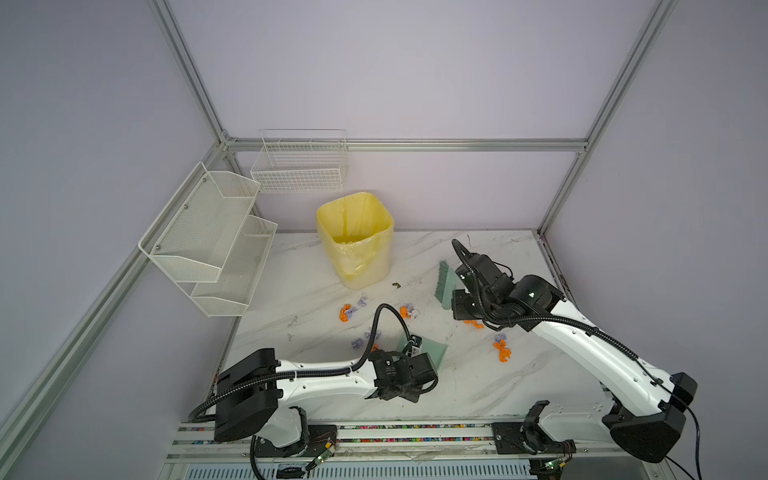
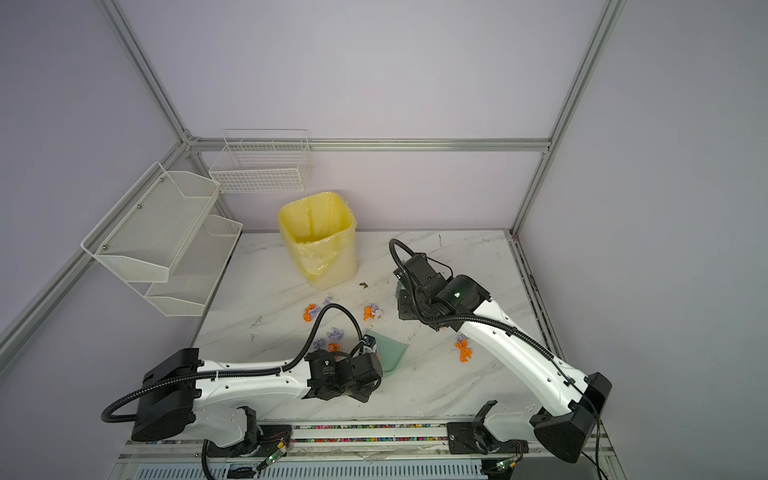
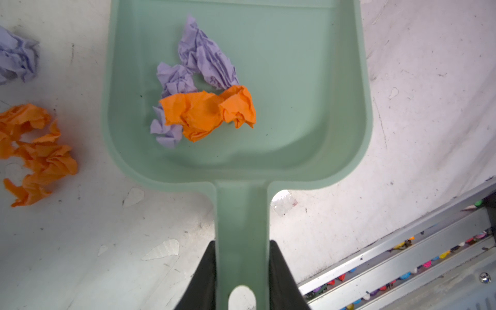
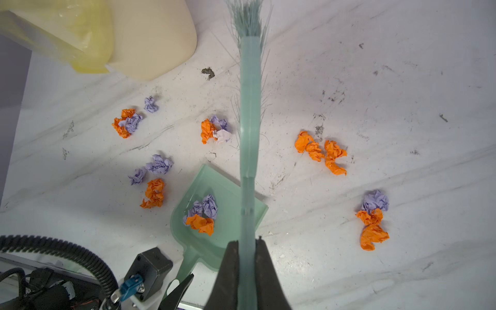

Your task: Sweep away the paper scraps from the table

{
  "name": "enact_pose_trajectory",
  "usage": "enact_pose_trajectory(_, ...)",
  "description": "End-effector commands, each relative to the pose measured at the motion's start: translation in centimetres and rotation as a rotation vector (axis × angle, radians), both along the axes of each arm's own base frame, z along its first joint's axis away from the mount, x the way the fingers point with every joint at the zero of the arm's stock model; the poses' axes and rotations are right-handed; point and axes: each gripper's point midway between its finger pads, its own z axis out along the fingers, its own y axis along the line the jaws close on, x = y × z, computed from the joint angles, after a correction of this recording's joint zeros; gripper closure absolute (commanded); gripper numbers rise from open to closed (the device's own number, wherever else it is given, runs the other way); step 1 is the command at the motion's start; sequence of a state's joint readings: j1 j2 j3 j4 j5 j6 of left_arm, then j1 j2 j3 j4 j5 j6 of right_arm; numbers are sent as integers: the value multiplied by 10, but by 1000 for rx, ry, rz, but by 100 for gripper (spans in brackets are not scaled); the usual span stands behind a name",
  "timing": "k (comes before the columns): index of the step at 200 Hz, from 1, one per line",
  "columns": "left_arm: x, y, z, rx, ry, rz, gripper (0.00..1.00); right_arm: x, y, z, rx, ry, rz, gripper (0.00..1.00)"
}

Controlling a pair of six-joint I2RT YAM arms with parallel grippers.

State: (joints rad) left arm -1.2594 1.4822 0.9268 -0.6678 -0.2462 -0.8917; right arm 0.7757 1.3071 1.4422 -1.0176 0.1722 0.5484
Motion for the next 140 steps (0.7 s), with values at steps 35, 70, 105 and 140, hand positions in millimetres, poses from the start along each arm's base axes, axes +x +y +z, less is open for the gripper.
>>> enact_pose_trajectory(35,18,-27,68,-61,-86,5,98,31,-27,-3,15,-48,-63,100)
enact_pose_trajectory(70,23,-40,92,-107,-116,-15,97,43,-48,-2,10,-62,-99,100)
enact_pose_trajectory(105,30,-40,107,-93,-158,-9,97,52,-51,1,27,-80,-116,100)
enact_pose_trajectory(140,36,-38,115,-81,-199,-25,97,57,-51,3,60,-81,-119,100)
